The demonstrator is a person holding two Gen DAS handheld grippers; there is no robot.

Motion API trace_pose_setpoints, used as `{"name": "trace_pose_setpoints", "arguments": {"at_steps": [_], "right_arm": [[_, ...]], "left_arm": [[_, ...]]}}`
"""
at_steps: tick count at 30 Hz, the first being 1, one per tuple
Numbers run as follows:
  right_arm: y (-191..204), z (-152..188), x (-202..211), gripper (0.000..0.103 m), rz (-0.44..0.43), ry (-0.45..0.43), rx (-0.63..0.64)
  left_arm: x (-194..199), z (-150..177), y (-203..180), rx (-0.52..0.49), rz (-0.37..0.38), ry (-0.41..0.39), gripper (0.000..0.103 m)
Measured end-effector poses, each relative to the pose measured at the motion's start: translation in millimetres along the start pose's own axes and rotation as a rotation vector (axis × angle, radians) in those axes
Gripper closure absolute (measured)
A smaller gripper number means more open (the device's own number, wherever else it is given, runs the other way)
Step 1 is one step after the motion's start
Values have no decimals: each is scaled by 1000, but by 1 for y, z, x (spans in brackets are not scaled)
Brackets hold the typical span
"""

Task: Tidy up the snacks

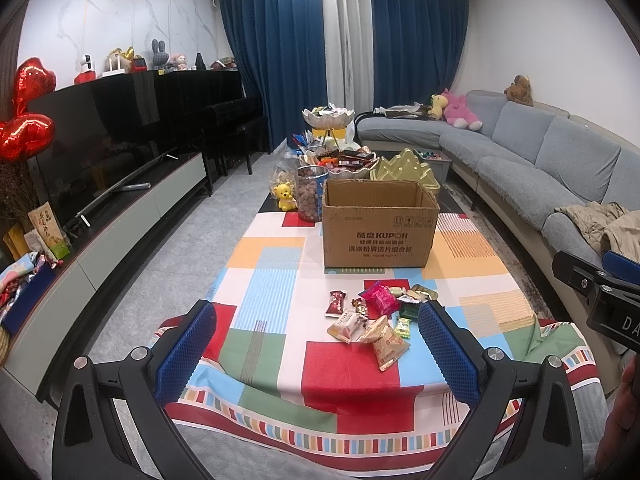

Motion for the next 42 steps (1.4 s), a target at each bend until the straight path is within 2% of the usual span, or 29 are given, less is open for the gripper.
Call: {"name": "trace_pose_setpoints", "arguments": {"at_steps": [15, 25, 42], "right_arm": [[-6, 7, -29, 7, 4, 68, -1], [-7, 9, -52, 7, 17, 82, 24], [-3, 23, -121, 7, 9, 239, 62]], "left_arm": [[-25, 7, -5, -19, 12, 75, 0], [-58, 13, -15, -38, 36, 146, 0], [-123, 34, -41, -137, 101, 296, 1]]}}
Point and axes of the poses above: each gripper's, at about its wrist camera, not at the fingertips, and x roughly against the way its jaws point, y to its left, z to its underside, the point moved 9 cm from there along -x, roughly the way its jaws point, and after that the axes turned 5 degrees about z, right-handed, at the moved point
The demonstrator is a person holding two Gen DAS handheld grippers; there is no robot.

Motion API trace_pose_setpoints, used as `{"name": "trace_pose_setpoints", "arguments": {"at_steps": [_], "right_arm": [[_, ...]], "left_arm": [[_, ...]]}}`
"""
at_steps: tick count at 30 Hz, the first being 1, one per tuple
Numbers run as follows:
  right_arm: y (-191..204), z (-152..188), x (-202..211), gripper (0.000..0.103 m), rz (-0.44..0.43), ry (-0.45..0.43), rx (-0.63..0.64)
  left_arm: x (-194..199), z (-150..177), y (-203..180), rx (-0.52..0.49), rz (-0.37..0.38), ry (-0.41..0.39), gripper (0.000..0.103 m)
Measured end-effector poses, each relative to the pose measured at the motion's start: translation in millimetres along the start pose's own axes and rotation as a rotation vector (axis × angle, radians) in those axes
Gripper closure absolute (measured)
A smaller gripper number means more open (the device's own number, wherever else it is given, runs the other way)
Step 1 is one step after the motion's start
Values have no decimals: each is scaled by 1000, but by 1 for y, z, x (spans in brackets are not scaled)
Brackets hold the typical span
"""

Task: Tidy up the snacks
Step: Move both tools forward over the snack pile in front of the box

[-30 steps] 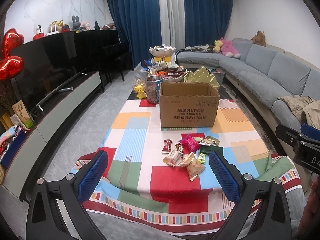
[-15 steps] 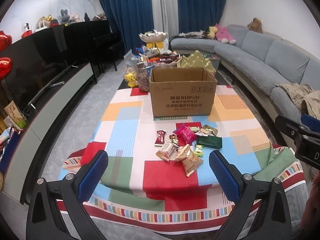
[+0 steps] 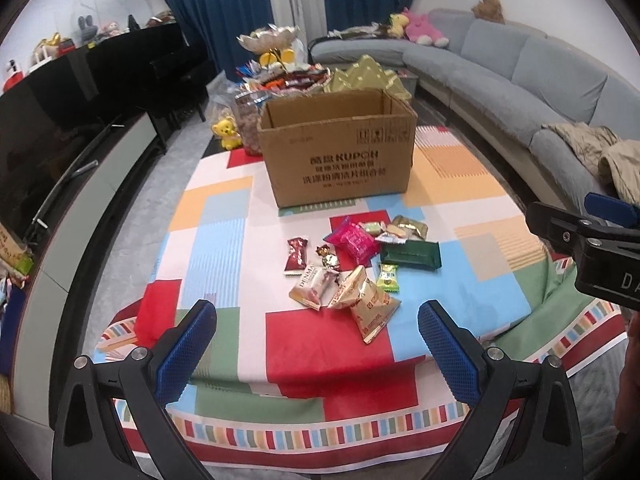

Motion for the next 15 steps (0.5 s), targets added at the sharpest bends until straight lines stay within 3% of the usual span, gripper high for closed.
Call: {"name": "trace_pose_setpoints", "arguments": {"at_steps": [15], "right_arm": [[6, 7, -72, 7, -1, 184, 7]], "left_arm": [[-67, 2, -9, -94, 44, 117, 4]]}}
Point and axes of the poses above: each gripper's, at about its wrist camera, not at the fingertips, and x roughly against the way its jaws point, y to its left, z to its underside, the point moved 9 cm from there along -x, roughly the way its jaws point, and after that the axes turned 5 degrees about z, right-handed, at the moved point
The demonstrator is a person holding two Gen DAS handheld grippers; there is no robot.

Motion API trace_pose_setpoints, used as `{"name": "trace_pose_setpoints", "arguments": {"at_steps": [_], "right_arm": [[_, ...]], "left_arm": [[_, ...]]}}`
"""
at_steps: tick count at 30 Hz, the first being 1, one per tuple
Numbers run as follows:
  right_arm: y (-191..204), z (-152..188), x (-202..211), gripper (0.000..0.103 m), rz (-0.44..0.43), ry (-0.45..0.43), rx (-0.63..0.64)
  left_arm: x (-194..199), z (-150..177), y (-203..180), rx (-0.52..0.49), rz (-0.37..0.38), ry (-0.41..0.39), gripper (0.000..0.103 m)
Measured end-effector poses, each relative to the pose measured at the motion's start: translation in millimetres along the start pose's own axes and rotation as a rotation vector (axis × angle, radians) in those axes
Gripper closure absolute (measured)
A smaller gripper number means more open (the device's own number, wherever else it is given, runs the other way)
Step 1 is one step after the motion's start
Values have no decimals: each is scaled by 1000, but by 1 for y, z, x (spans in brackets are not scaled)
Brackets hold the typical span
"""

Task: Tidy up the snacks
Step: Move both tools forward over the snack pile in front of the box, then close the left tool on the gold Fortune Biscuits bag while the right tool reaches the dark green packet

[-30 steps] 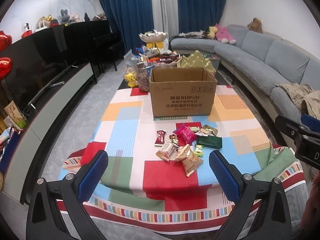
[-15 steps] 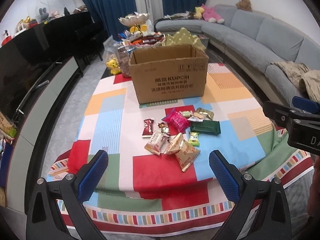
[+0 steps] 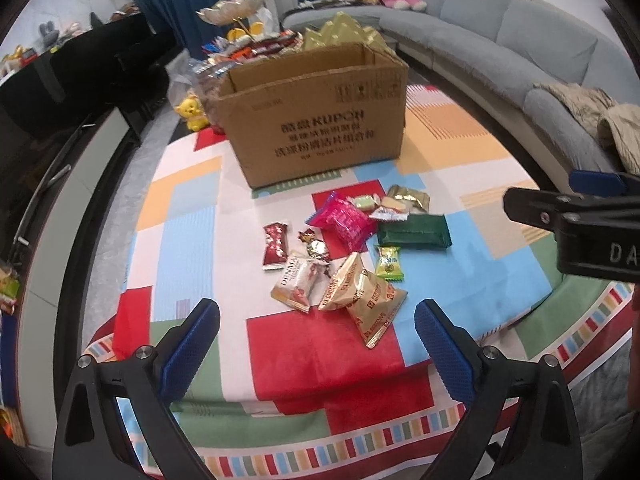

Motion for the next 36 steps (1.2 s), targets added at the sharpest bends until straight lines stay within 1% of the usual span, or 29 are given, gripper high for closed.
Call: {"name": "trace_pose_setpoints", "arguments": {"at_steps": [5, 13, 20, 23, 28, 33, 36], "right_arm": [[4, 3, -30, 7, -11, 95, 1], [6, 3, -66, 7, -52, 208, -45], [12, -1, -96, 7, -79, 315, -57], [13, -2, -105, 7, -78, 352, -52], [16, -2, -115, 7, -69, 373, -39], [20, 1, -124, 7, -64, 389, -35], [22, 0, -128, 7, -64, 393, -36]], "left_arm": [[-25, 0, -11, -48, 22, 44, 6], [-59, -4, -25, -111, 62, 92, 7], [-85, -4, -32, -135, 112, 144, 7], [-94, -2, -36, -135, 140, 170, 7], [-112, 7, -43, -119, 178, 226, 12], [-124, 11, -46, -122, 179, 242, 18], [-129, 10, -45, -118, 173, 239, 18]]}}
Point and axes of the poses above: each gripper's, at about its wrist camera, not at the fingertips, and x roughly against the way its jaws point, y to its left, z to its underside, the point moved 9 cm from there along -x, roughly the way its jaws point, and after that the axes turned 5 degrees about z, right-handed, at the moved point
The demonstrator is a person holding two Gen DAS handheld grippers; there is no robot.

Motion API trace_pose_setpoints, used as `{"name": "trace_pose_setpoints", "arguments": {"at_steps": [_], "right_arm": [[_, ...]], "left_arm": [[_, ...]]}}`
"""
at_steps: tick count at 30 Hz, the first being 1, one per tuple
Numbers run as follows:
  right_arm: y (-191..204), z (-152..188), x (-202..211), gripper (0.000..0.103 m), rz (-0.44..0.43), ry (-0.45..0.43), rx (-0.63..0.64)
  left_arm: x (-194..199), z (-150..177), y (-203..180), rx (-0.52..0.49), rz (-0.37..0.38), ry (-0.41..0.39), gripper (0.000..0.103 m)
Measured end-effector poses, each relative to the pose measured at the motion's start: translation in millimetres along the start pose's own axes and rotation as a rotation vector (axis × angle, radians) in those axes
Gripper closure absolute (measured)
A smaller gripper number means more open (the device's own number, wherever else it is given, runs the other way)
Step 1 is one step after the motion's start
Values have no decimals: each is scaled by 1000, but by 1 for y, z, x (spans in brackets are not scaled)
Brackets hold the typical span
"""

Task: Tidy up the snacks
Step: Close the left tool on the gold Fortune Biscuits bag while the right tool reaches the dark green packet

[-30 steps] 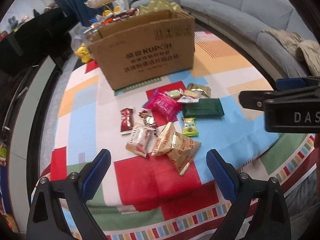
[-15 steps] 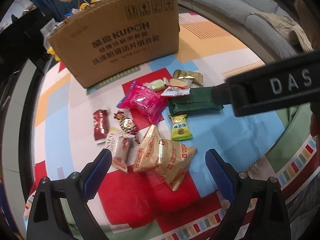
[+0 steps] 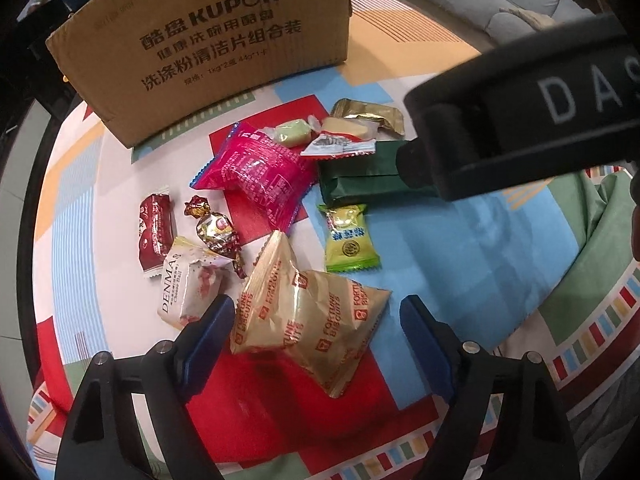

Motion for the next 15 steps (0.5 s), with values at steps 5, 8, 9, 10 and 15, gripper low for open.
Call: {"name": "trace_pose_setpoints", "arguments": {"at_steps": [5, 8, 9, 10, 15], "right_arm": [[2, -5, -7, 7, 4, 13, -8], [7, -10, -14, 7, 6, 27, -14], [9, -11, -16, 7, 8, 29, -19], [10, -13, -17, 7, 9, 32, -23], [18, -19, -32, 7, 1, 70, -80]], "left_arm": [[-10, -7, 9, 18, 4, -8, 21], [-18, -4, 16, 46, 15, 3, 25], [-20, -3, 18, 59, 21, 7, 26], [-23, -2, 22, 71, 27, 11, 26], [-29, -1, 37, 117, 45, 10, 26]]}}
Point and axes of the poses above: each gripper's, at about its wrist camera, not at the fingertips, and x roughly against the way its jaws point, y to its left, z to its underside, the point moved 9 cm from there along -x, roughly the way its jaws point, and after that the axes turned 5 degrees about z, right-handed, at the moved point
